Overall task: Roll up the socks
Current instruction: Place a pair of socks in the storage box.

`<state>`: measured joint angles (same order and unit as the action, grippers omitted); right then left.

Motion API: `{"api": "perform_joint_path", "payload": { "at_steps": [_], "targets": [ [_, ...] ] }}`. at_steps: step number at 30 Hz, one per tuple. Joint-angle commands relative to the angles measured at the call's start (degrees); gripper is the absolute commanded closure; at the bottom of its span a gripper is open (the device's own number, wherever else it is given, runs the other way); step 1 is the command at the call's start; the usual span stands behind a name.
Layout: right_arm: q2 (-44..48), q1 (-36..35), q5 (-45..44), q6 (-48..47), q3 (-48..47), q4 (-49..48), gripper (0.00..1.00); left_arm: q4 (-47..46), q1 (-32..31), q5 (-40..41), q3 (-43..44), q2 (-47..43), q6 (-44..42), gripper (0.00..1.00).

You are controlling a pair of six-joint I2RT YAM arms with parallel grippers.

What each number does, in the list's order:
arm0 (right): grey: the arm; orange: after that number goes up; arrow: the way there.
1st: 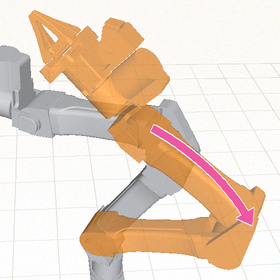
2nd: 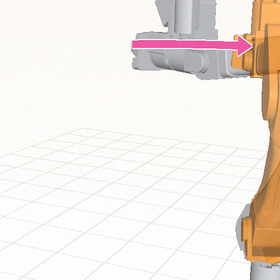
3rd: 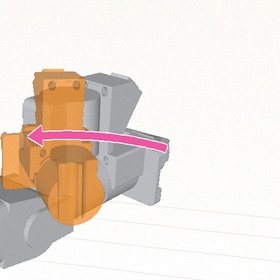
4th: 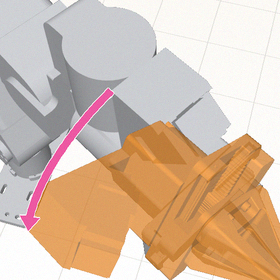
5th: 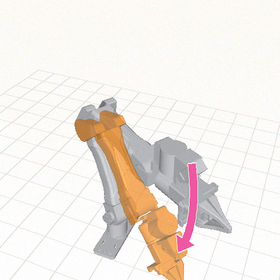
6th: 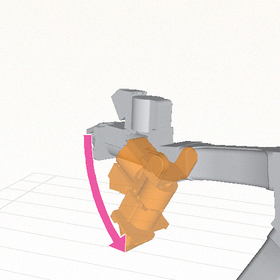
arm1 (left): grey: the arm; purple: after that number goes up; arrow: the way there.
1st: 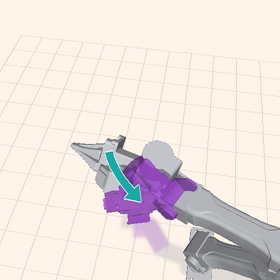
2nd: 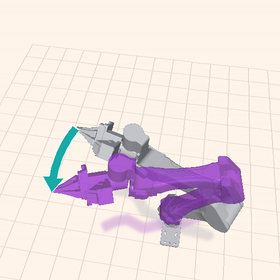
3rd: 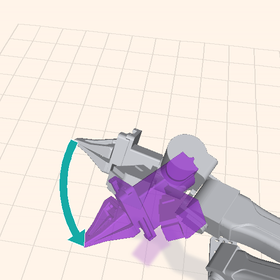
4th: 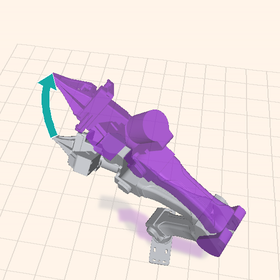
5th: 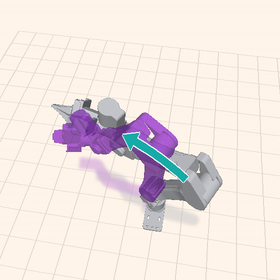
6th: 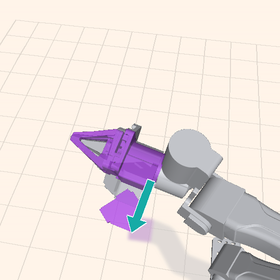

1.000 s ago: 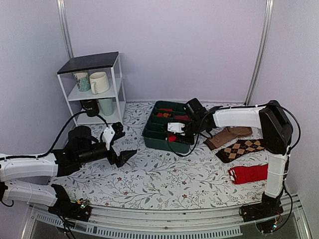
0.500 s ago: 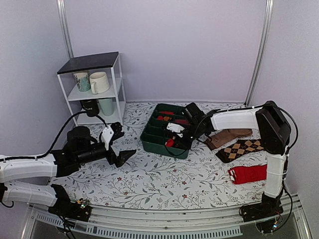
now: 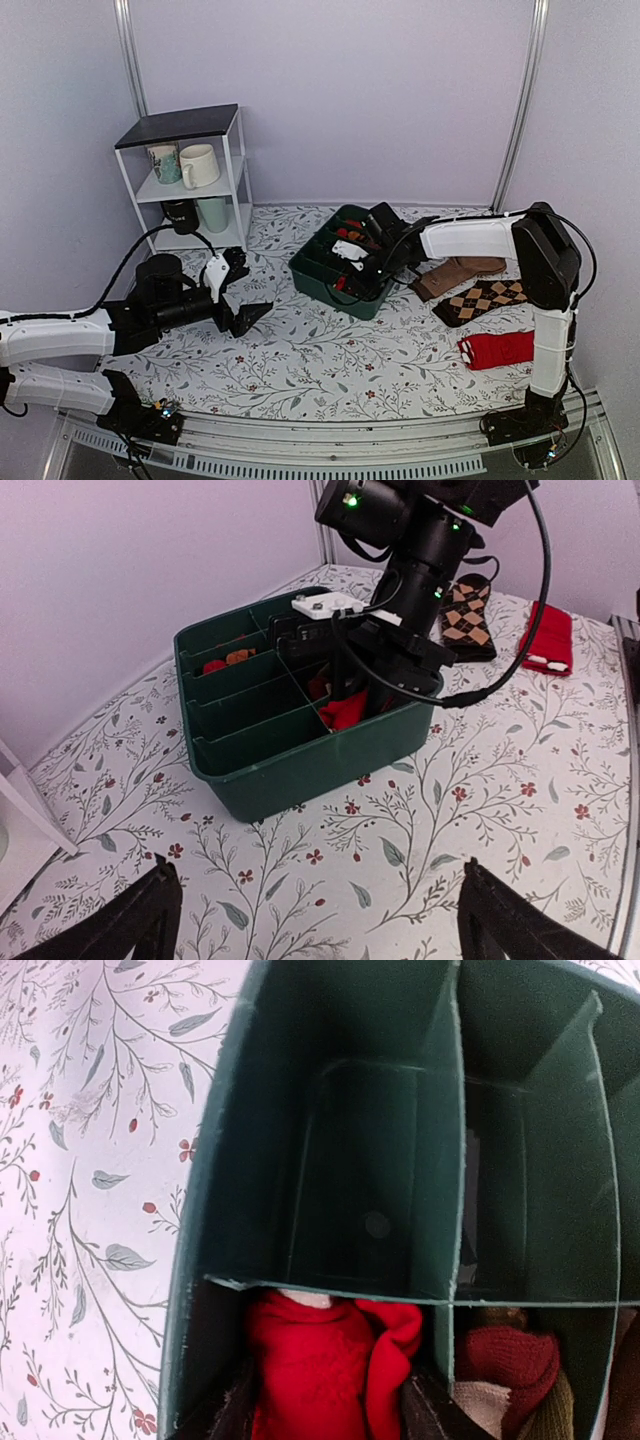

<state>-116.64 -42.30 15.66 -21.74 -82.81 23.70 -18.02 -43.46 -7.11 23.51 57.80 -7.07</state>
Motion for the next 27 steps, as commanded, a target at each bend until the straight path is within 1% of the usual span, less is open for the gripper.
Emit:
{"api": "perform_joint_path", "payload": {
  "at_steps": [1, 6, 10, 17, 19, 20, 22, 23, 24, 25, 27],
  "targets": [
    [-5.71, -0.43, -1.07, 2.11, 2.04, 7.1, 0.52, 0.91, 0.63, -0.46, 0.97, 0.28, 0.09, 0.03],
    [-5.99, -0.48, 0.49, 2.47, -1.66, 8.75, 0.48, 0.77, 0.63, -0.14, 0.72, -0.29, 0.09, 0.03],
    [-5.48, -0.35, 1.05, 4.14, -2.96, 9.04, 0.47, 0.37, 0.57, -0.09, -0.09, -0.87, 0.42, 0.04],
    [-0.47, 0.73, 3.14, 8.18, -2.8, 6.27, 0.45, 0.97, 0.6, 0.57, -0.28, -1.77, 0.35, 0.03],
    [1.67, 1.05, 3.93, 9.2, -2.93, 4.98, 0.31, 0.97, 0.67, 1.31, -0.23, -1.98, 0.53, 0.01],
    [2.9, 1.12, 4.36, 9.81, -2.97, 4.23, 0.27, 1.06, 0.68, 1.55, -0.13, -1.92, 0.57, 0.01],
    [5.57, 1.24, 4.84, 10.63, -3.0, 2.81, 0.24, 1.16, 0.69, 1.92, 0.24, -1.57, 0.85, 0.01],
    [6.75, 1.19, 4.71, 11.34, -2.98, 2.04, 0.2, 1.17, 0.66, 1.88, 0.41, -1.39, 0.88, 0.01],
    [8.06, 1.25, 4.76, 11.73, -2.98, 1.63, 0.07, 1.2, 0.74, 1.97, 0.6, -1.18, 0.91, 0.0],
    [9.3, 1.34, 4.77, 12.21, -2.93, 1.28, 0.01, 1.15, 0.77, 2.22, 0.78, -0.95, 0.98, 0.01],
    [11.63, 1.62, 3.69, 13.39, -2.28, 0.25, 0.0, 0.86, 0.82, 3.09, 0.96, -0.64, 1.04, 0.01]
  ]
}}
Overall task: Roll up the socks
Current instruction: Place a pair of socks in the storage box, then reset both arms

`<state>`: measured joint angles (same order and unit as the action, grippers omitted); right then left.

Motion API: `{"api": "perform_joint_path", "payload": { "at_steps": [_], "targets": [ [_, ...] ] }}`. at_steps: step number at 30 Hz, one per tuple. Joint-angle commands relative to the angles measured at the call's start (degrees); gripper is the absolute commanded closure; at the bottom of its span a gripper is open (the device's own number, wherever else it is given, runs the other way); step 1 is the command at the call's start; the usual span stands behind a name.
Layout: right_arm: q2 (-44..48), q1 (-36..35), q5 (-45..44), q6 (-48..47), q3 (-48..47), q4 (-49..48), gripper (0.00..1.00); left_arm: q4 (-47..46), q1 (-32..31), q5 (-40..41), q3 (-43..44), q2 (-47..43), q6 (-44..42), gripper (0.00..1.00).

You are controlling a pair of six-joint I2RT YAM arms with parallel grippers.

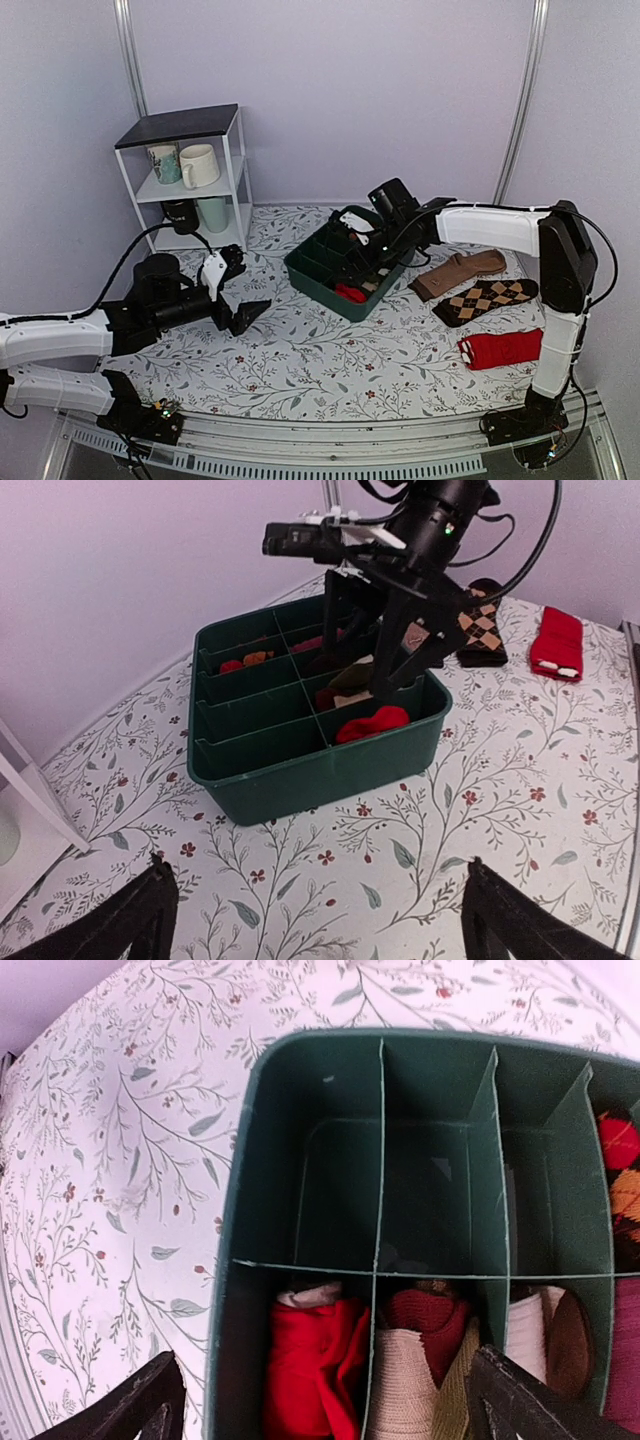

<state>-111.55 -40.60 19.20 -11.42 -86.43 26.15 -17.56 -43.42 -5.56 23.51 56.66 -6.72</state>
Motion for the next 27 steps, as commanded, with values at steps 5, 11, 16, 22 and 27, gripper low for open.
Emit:
{"api": "perform_joint_path", "payload": {
  "at_steps": [5, 11, 16, 22, 27],
  "targets": [
    [14.58, 3.66, -2.79, 9.09, 7.75, -7.94, 0.0, 0.29, 1.12, 4.03, 2.21, 2.37, 1.09, 0.0],
    [27.48, 7.85, -7.7, 18.47, 21.76, -18.11, 0.0, 0.42, 1.9, 5.0, 4.19, 5.11, 1.87, 0.01],
    [30.34, 7.9, -17.67, 24.45, 26.29, -17.76, 0.0, -0.41, 3.14, 3.76, 4.85, 7.56, 2.08, 0.01],
    [30.17, 7.85, -21.99, 27.39, 28.7, -15.16, 0.0, -0.68, 3.86, 3.59, 5.59, 9.68, 2.15, 0.01],
    [29.72, 7.9, -25.81, 25.54, 30.56, -15.81, 0.0, -4.07, 4.09, 3.92, 2.76, 8.21, 2.33, 0.0]
  ]
}}
